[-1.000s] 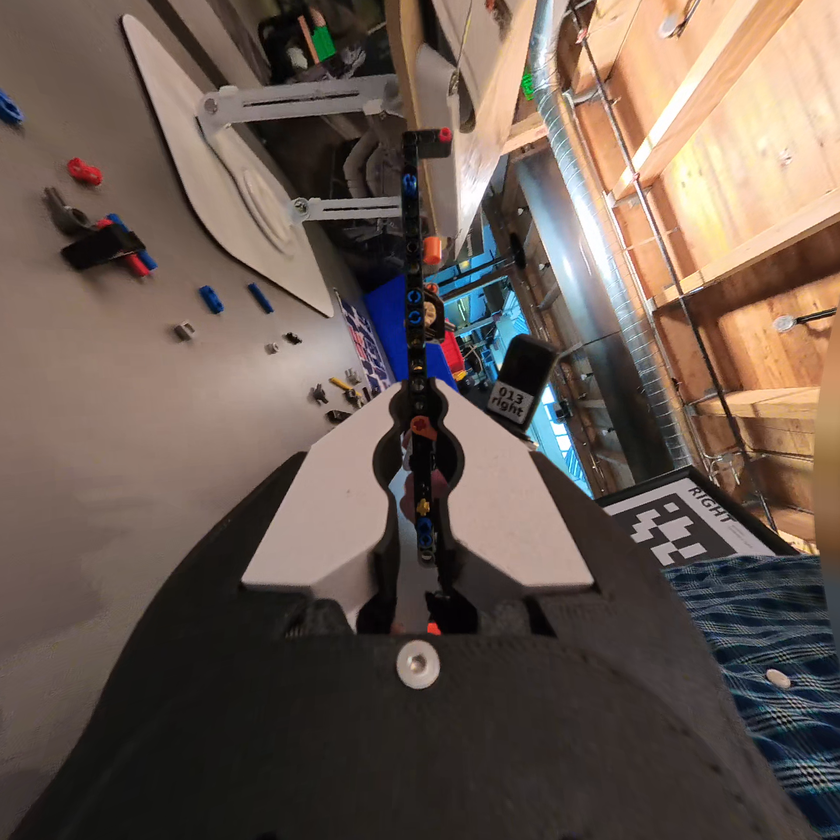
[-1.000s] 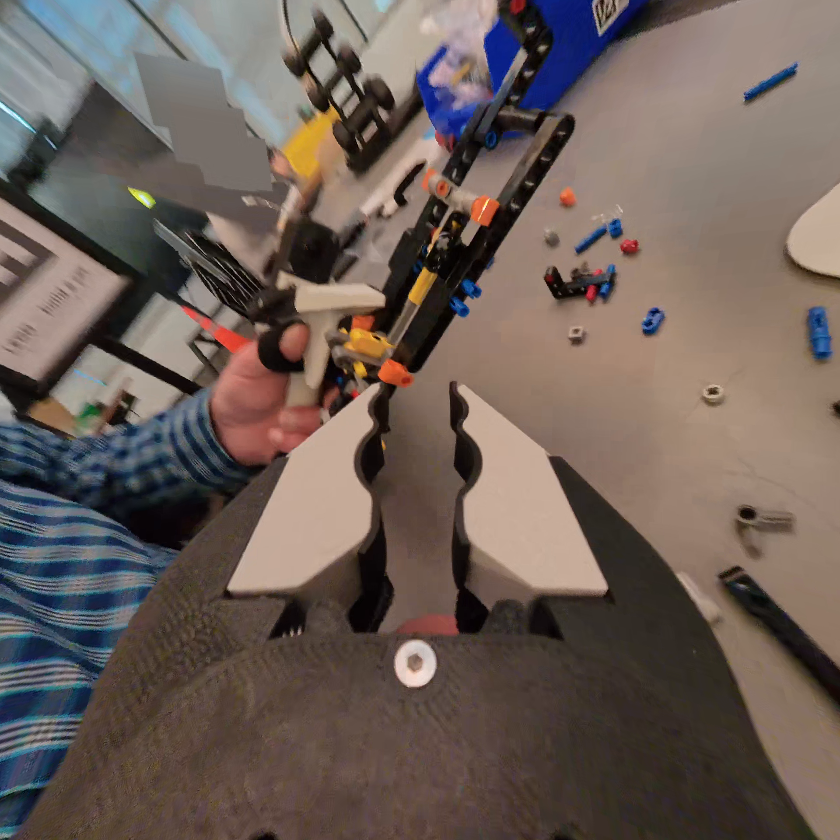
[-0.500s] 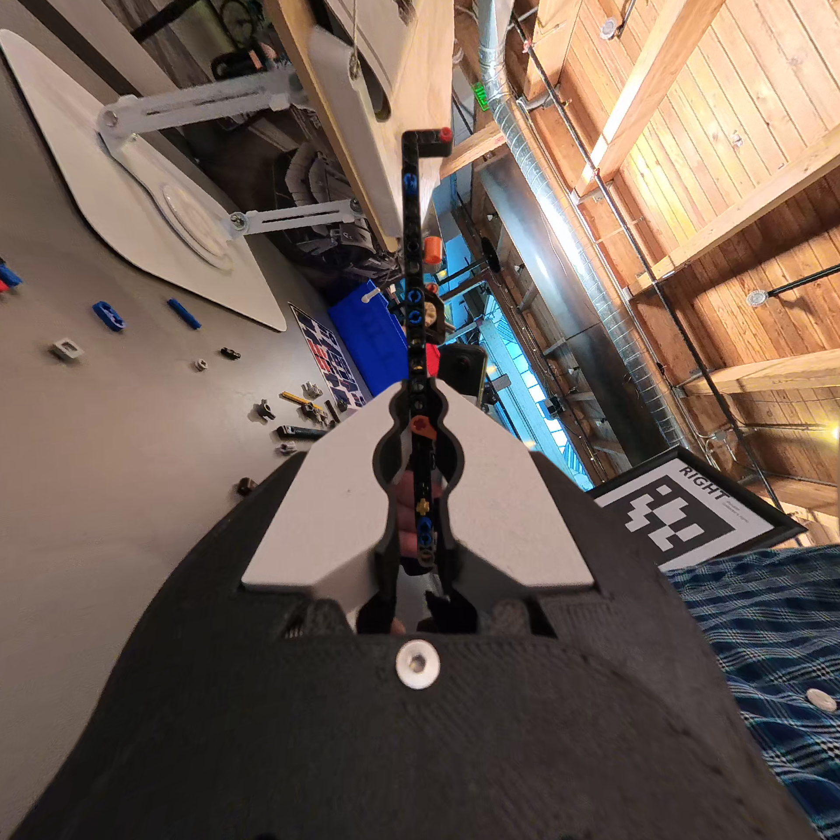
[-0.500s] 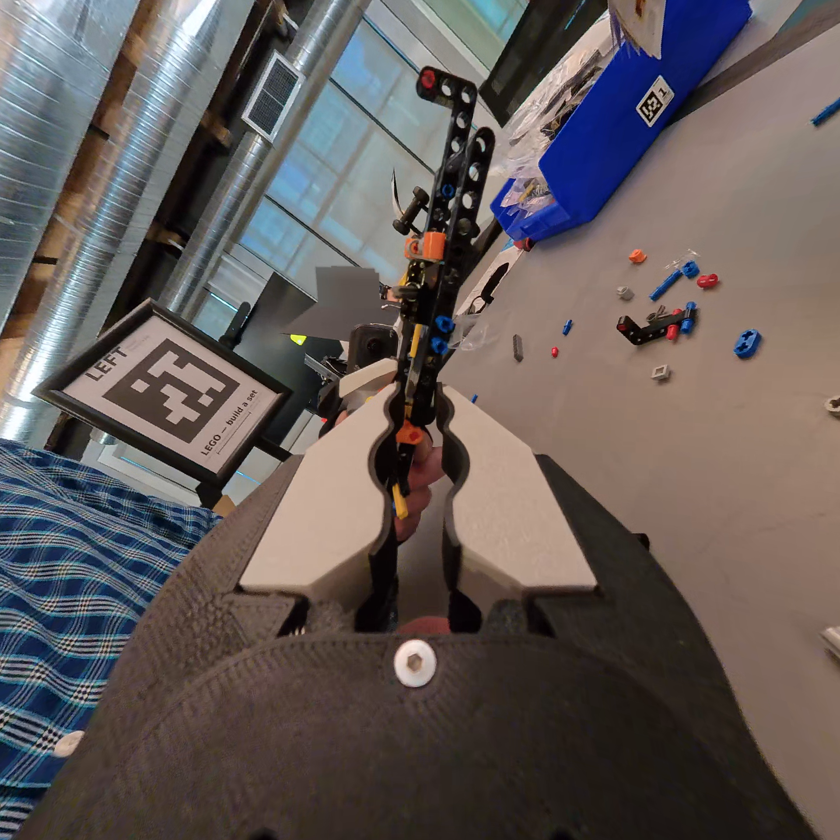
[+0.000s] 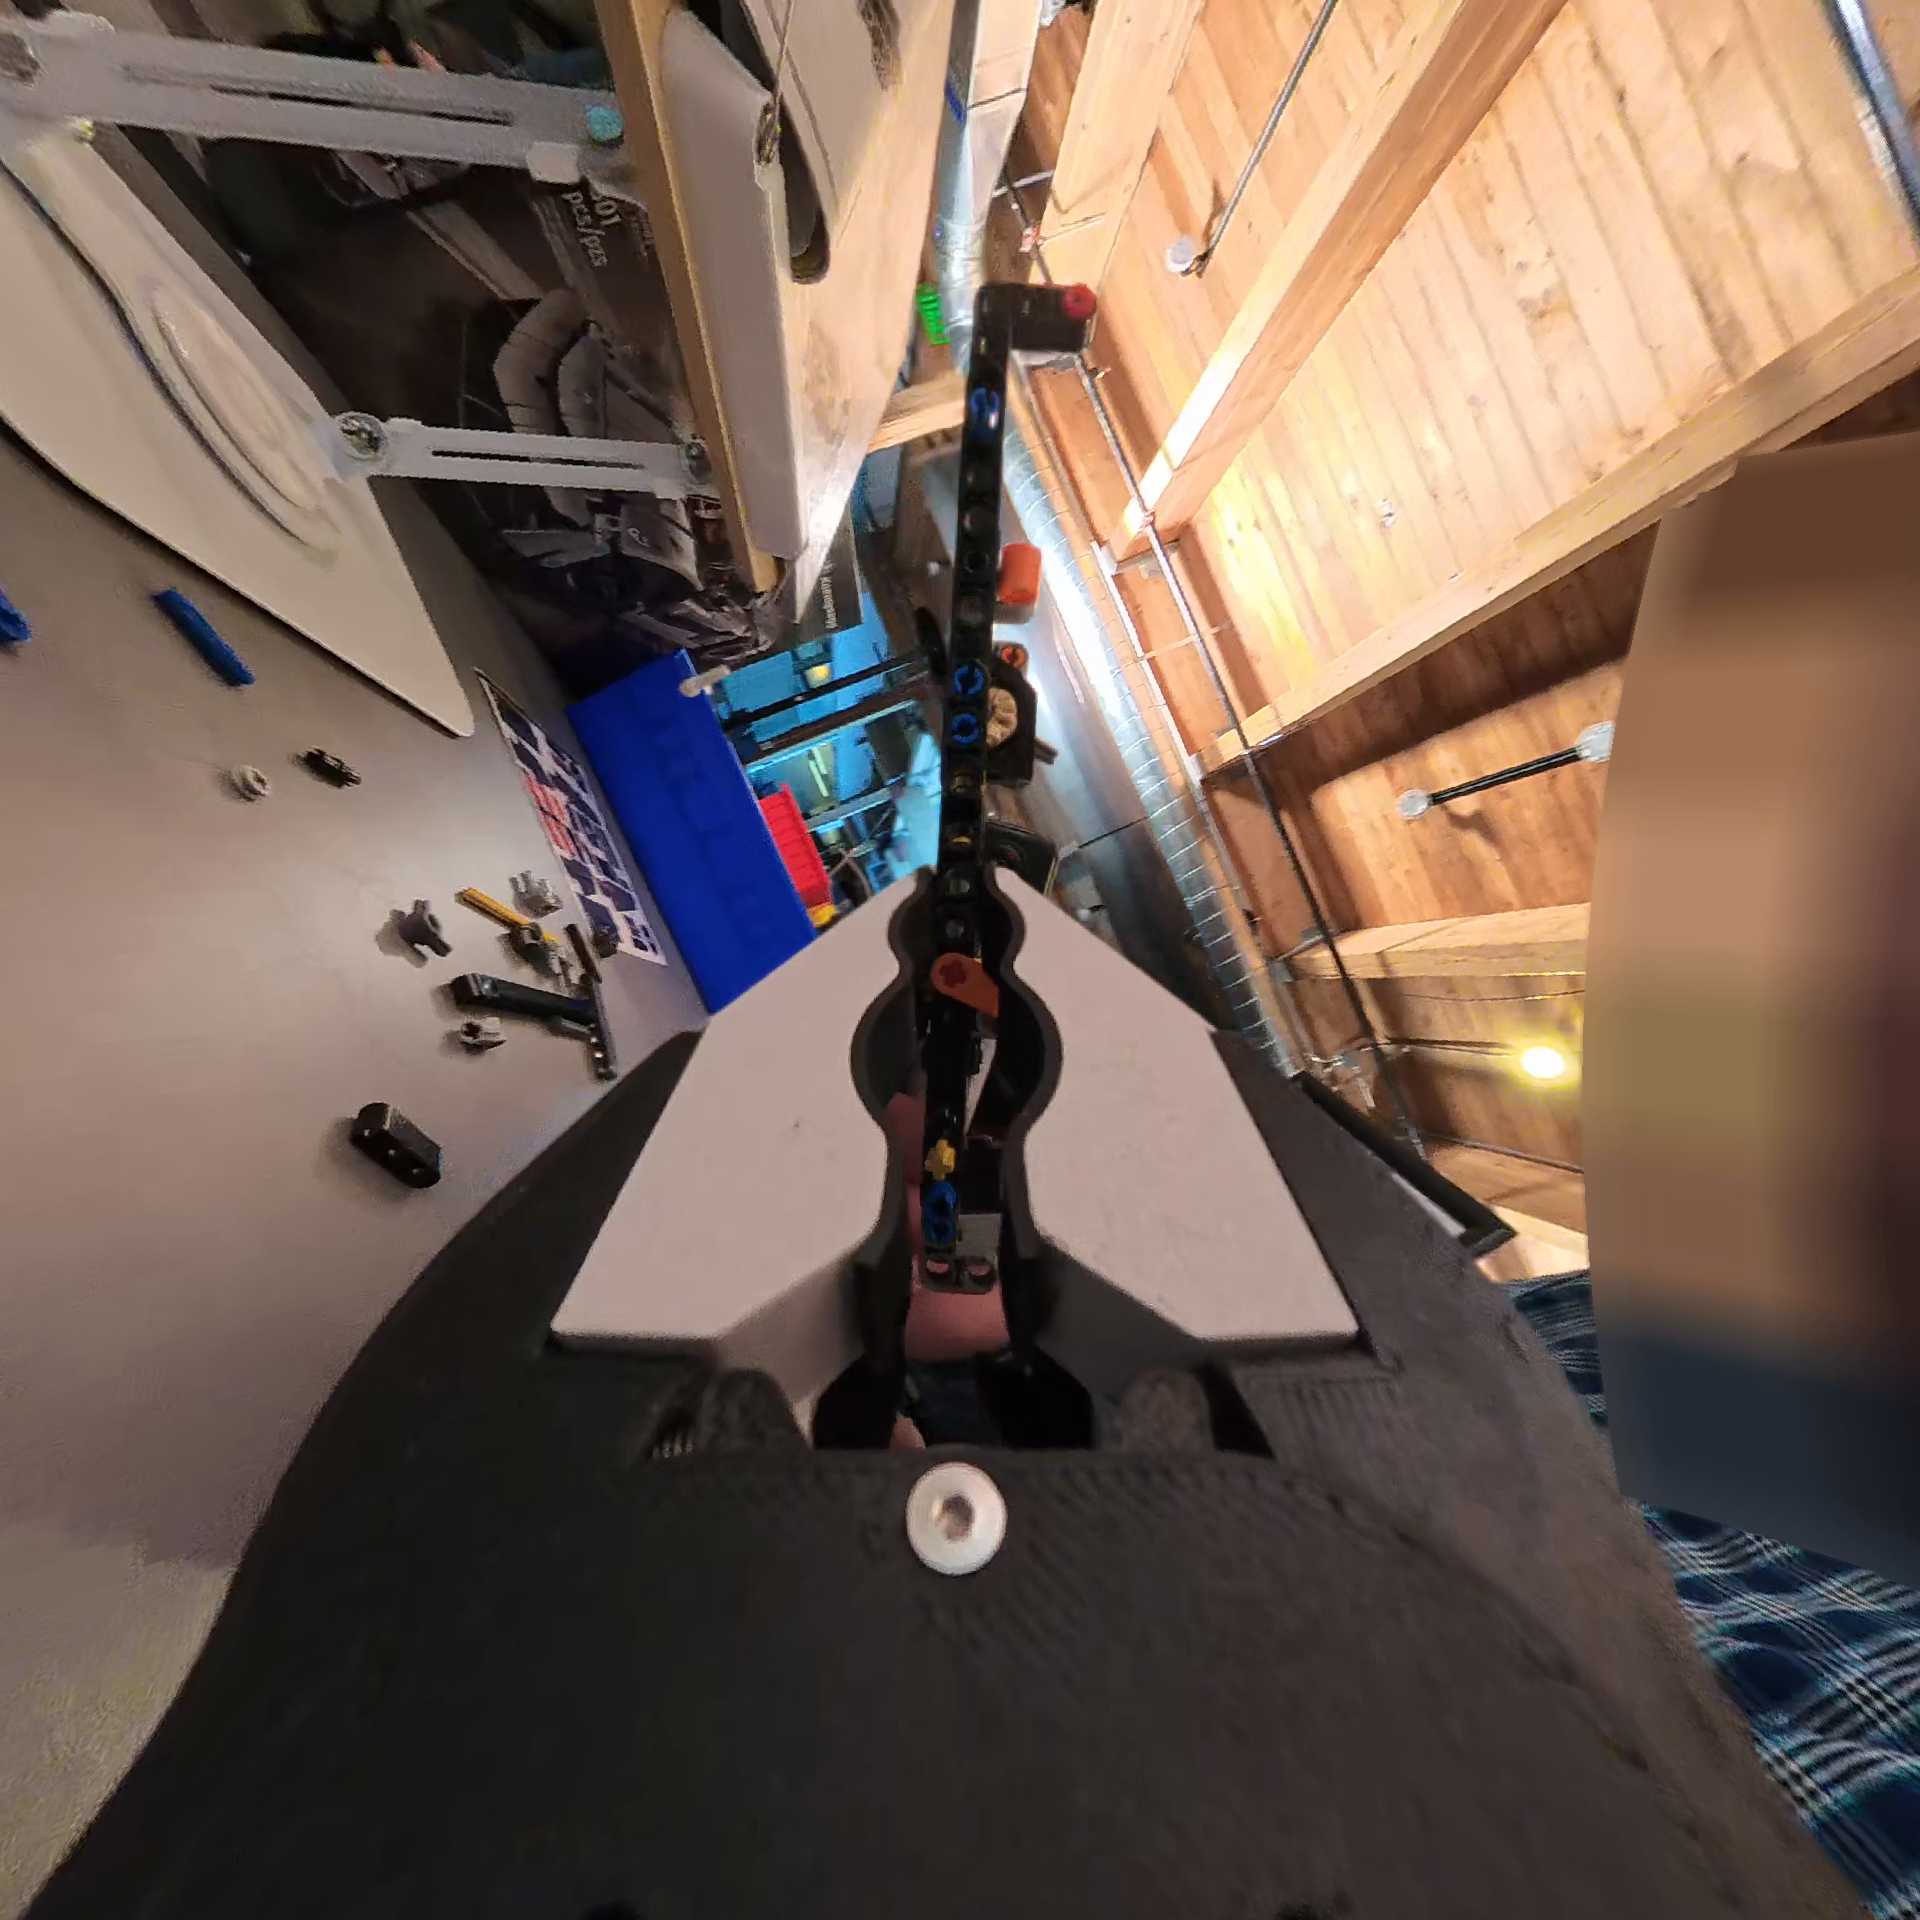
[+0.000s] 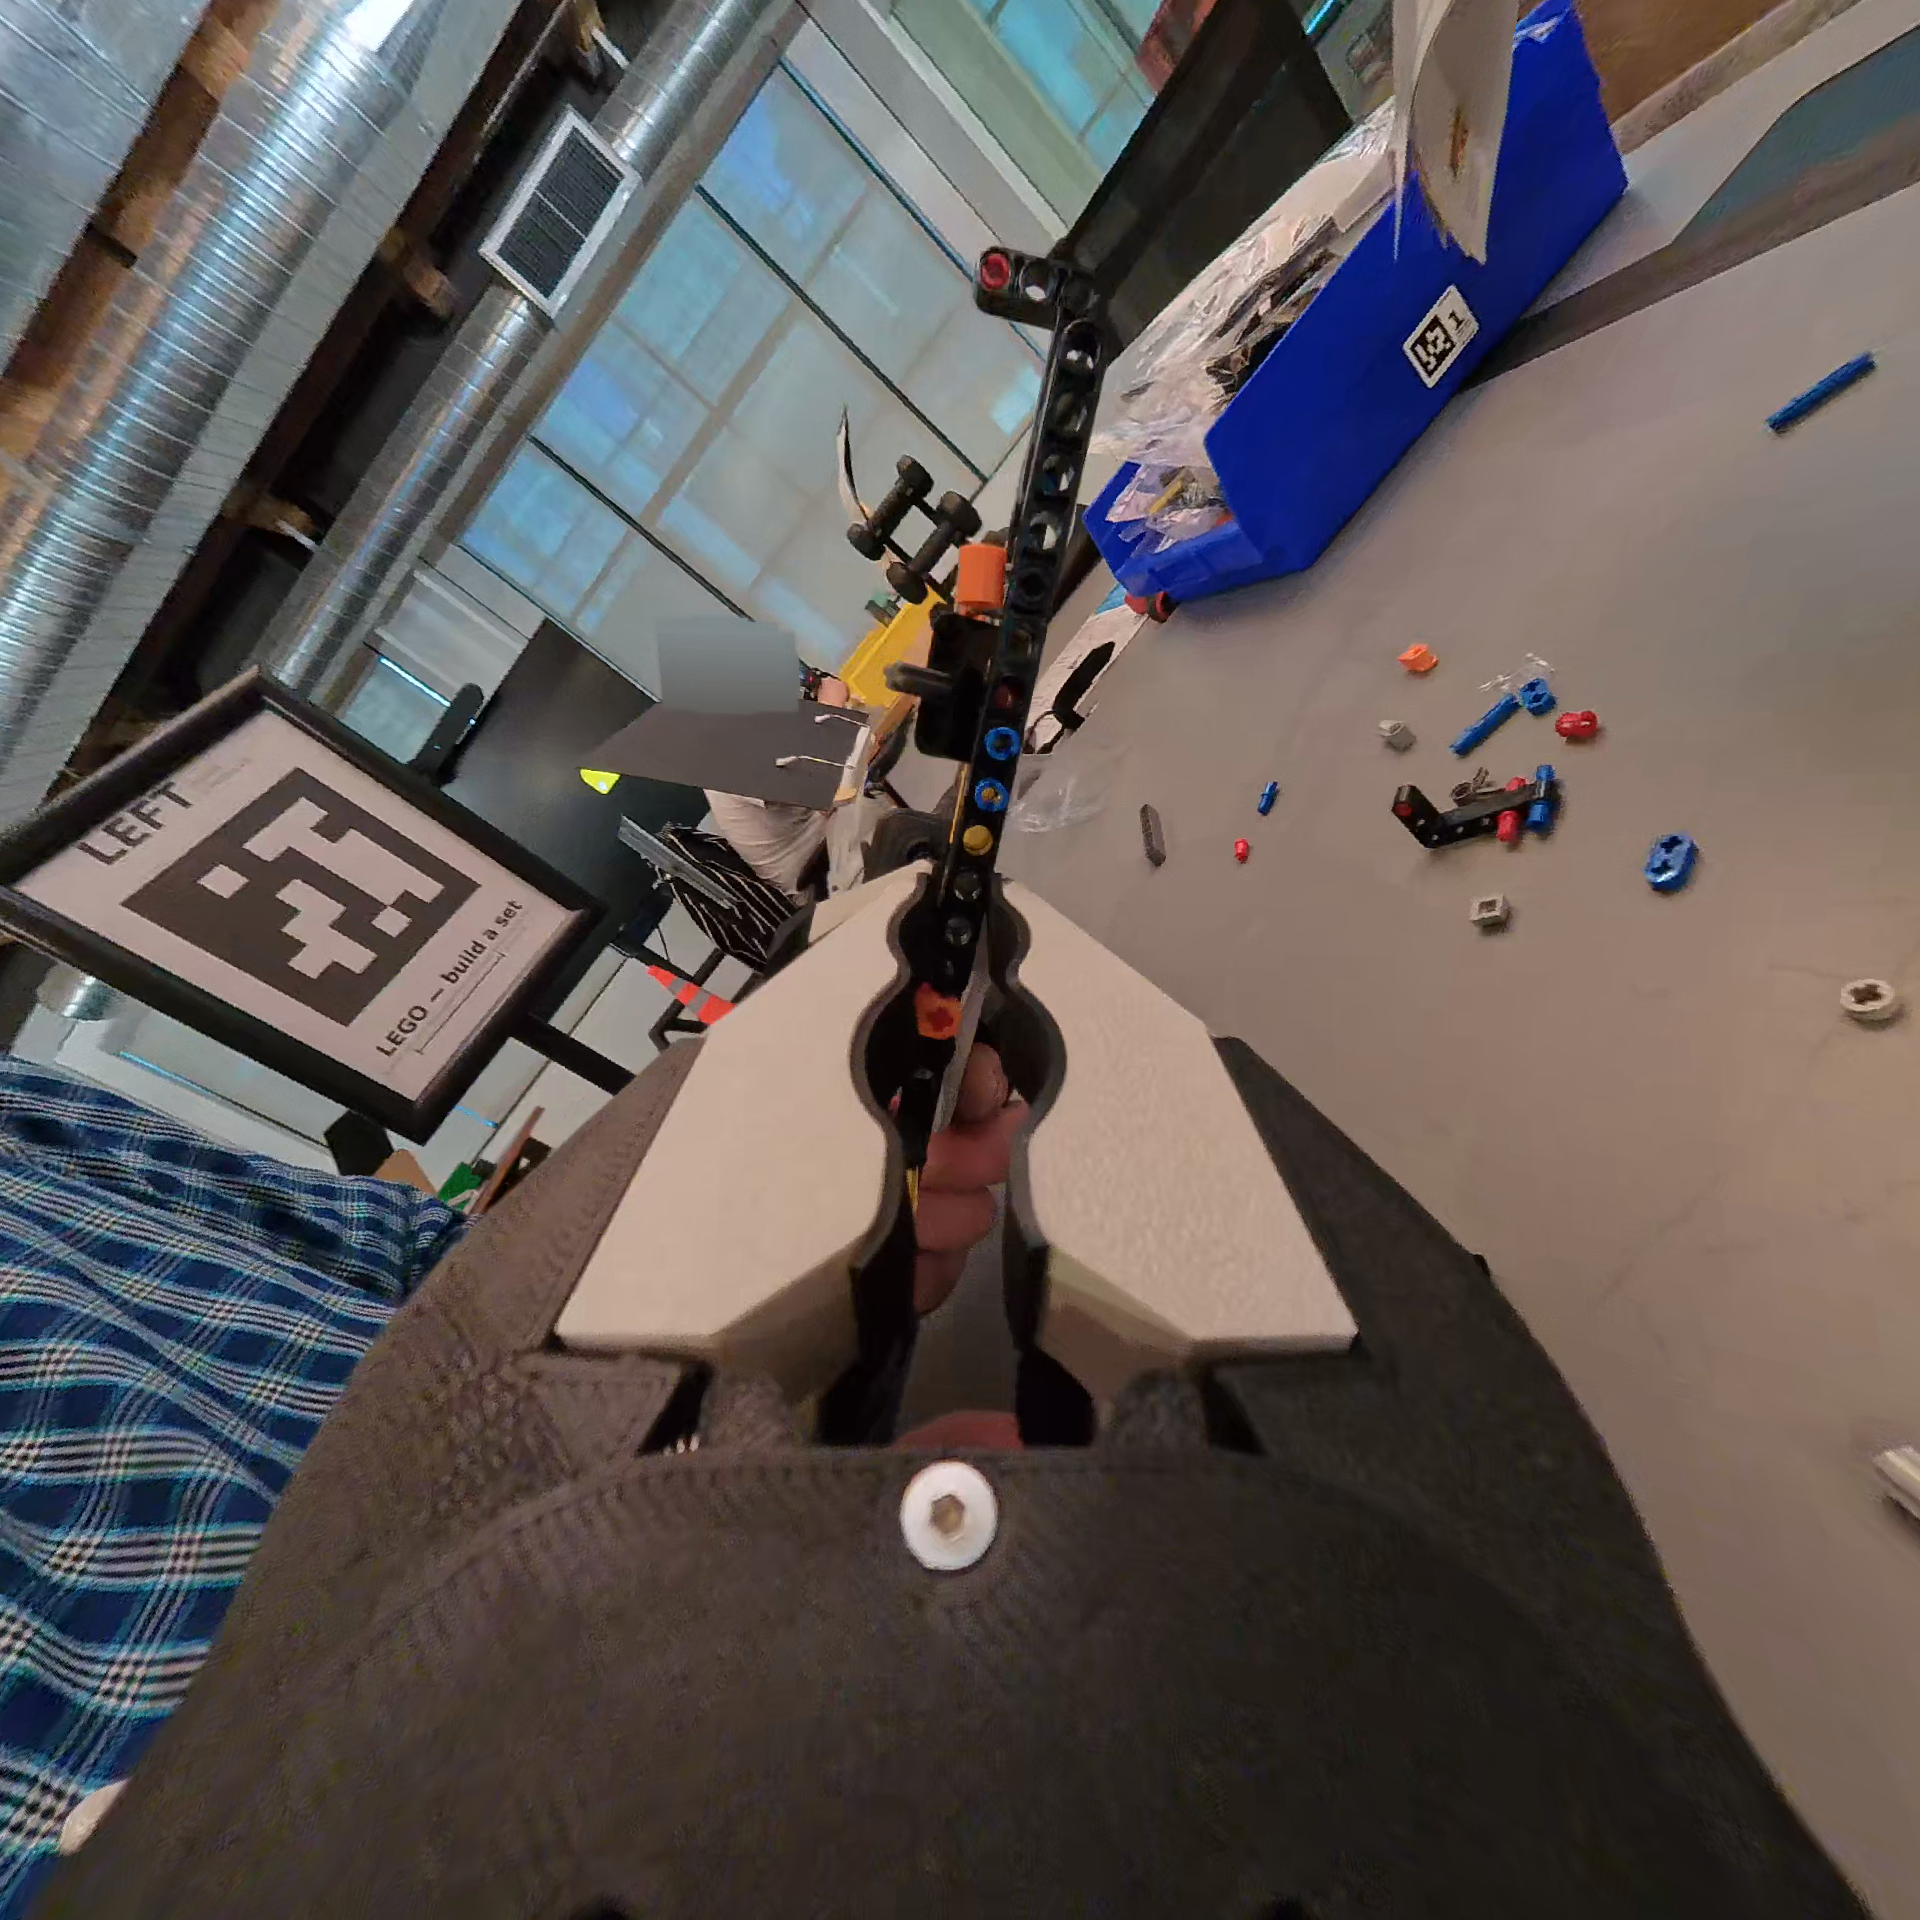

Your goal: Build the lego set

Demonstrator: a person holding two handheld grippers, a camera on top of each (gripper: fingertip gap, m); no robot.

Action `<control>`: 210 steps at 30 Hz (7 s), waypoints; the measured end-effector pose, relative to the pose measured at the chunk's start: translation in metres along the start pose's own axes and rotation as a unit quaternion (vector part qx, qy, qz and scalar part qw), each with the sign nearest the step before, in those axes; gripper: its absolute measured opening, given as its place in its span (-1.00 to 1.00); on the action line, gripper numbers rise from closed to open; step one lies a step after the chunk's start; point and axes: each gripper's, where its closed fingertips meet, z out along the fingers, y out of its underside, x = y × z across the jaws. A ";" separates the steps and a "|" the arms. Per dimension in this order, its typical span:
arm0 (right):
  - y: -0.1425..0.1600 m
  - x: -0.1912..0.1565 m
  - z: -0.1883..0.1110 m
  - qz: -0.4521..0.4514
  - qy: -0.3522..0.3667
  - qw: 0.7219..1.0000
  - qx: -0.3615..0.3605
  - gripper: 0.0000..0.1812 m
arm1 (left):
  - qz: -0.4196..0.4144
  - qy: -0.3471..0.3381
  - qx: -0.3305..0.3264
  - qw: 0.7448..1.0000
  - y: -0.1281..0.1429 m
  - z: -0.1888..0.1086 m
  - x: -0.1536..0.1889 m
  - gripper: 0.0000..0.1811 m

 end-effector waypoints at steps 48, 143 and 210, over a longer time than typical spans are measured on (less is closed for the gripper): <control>-0.006 0.003 -0.005 -0.043 0.063 0.997 0.001 -0.95 | 0.006 -0.007 -0.033 0.999 0.006 0.008 -0.012 -0.86; -0.002 0.021 -0.008 -0.038 0.083 0.996 0.003 -0.75 | 0.552 -0.296 -0.151 0.765 0.016 0.027 0.004 -0.94; -0.003 -0.082 0.018 -0.516 0.196 0.833 -0.046 -0.53 | 0.165 0.040 -0.018 0.985 0.010 0.033 0.054 -0.94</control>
